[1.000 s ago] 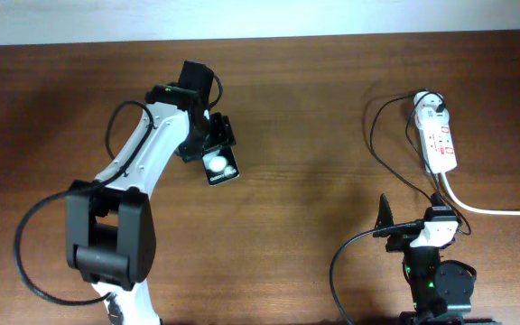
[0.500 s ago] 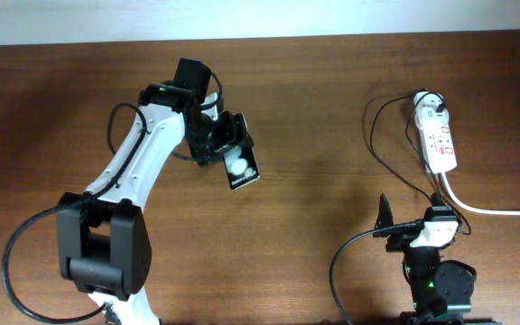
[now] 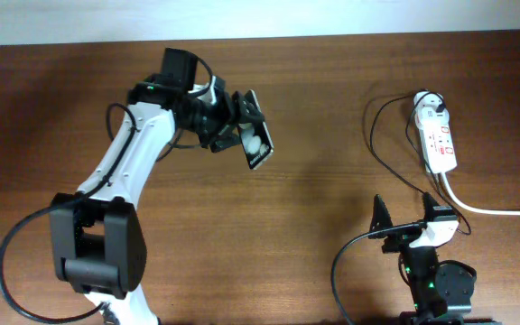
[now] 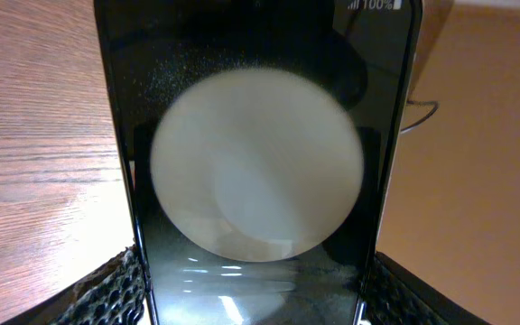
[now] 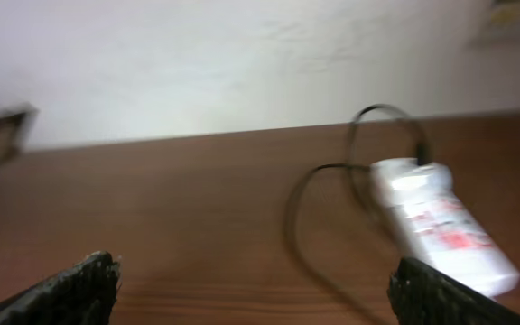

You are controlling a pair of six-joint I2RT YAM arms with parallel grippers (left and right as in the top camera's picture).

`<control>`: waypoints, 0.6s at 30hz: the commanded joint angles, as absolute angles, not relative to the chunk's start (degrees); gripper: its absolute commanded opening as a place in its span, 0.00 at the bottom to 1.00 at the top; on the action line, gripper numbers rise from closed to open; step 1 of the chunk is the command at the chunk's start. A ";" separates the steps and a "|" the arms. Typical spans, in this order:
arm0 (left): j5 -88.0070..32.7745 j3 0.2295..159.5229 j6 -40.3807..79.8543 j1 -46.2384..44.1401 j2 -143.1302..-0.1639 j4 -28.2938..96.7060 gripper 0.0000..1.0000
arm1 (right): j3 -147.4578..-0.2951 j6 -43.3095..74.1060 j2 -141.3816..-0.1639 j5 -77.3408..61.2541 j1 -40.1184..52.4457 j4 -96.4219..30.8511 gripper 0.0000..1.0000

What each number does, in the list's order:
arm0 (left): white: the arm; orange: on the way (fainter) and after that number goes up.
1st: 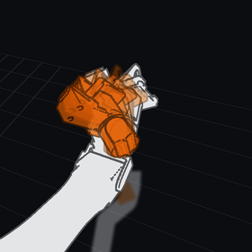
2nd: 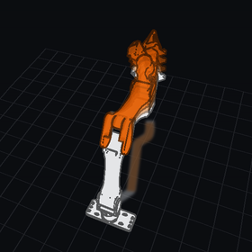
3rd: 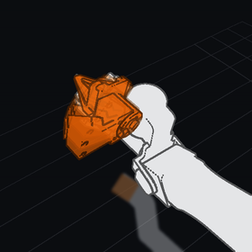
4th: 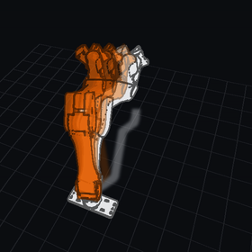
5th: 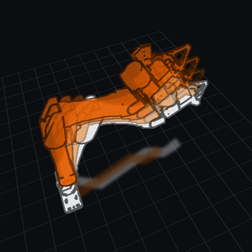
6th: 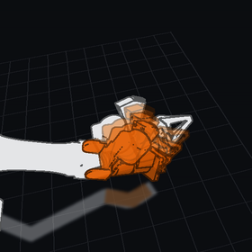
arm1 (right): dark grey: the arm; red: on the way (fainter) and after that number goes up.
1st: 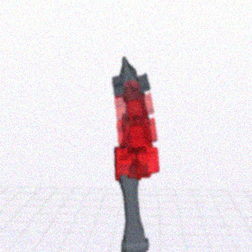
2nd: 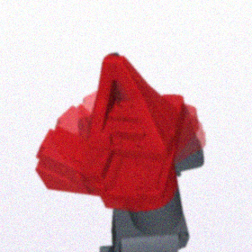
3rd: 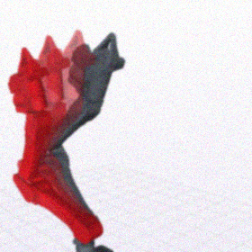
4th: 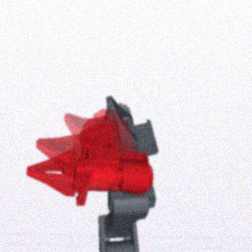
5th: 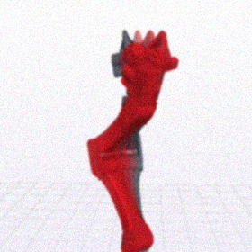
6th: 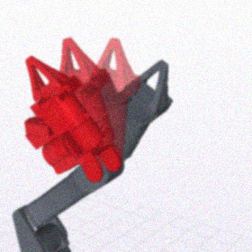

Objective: Plug charger to phone and switch on socket
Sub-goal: 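Lift the phone upright with the left gripper, then move the right gripper to the phone and grip its edge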

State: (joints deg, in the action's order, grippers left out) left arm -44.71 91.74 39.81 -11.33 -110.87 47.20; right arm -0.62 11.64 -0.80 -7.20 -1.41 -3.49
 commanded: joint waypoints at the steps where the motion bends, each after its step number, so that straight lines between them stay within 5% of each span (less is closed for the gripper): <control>1: -48.97 93.08 40.97 -9.10 -108.81 46.74 0.63 | -0.32 43.66 -0.36 -17.89 -1.02 -2.83 0.99; 4: -49.15 93.08 40.97 -8.93 -108.81 46.72 0.63 | -0.32 65.54 -0.36 -22.90 -1.02 -2.72 0.99; 9: -49.36 93.08 43.75 -8.93 -108.81 46.72 0.63 | -0.32 66.92 -0.36 -19.22 -1.04 -2.55 0.99; 12: -53.58 93.08 44.16 -8.93 -108.81 46.72 0.63 | -0.32 48.77 -0.38 -21.98 -1.02 -3.01 0.99; 18: -61.71 93.08 44.34 -8.93 -108.81 46.74 0.64 | -9.89 40.53 -8.62 -23.57 -1.02 -12.01 0.96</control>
